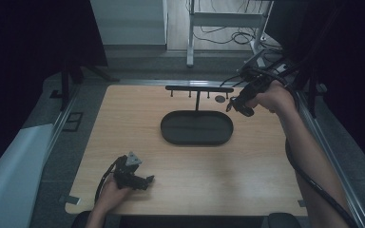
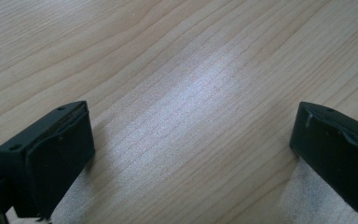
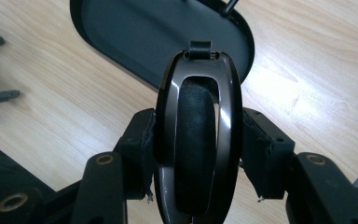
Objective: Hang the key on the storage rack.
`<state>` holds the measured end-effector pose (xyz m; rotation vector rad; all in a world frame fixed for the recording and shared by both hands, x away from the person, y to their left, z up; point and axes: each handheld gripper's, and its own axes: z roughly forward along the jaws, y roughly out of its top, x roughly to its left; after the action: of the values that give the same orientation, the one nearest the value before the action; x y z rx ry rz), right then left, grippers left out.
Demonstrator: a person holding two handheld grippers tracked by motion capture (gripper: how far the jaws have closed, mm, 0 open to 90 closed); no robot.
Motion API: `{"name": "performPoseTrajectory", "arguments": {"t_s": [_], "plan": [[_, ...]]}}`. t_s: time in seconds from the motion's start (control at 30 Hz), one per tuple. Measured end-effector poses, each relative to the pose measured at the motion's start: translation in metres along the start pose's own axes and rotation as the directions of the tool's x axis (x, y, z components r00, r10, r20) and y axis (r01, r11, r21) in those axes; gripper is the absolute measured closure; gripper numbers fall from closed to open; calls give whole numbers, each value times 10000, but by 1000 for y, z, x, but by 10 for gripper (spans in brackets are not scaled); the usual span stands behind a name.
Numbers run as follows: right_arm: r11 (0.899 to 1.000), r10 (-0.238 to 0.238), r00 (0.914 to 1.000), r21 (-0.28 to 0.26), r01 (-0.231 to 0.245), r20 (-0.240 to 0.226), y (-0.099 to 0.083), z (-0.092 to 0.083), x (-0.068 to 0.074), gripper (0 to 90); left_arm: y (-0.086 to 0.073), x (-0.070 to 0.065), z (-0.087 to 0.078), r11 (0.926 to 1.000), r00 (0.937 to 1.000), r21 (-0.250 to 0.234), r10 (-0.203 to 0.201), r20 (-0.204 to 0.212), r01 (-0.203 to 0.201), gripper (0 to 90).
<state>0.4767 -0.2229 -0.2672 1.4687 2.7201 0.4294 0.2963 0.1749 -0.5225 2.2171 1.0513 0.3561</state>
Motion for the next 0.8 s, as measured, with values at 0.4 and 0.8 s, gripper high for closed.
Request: {"name": "performPoseTrajectory", "arguments": {"t_s": [0.4,0.8], "plan": [[9996,245,9989,-157,-239,404,22,-7,1,491,0,0,0,10000,10000,0,-7,8,7,0],[9986,431,9969,-334,-410,656,38,-11,1,491,0,0,0,10000,10000,4,28,25,-28,0]]}}
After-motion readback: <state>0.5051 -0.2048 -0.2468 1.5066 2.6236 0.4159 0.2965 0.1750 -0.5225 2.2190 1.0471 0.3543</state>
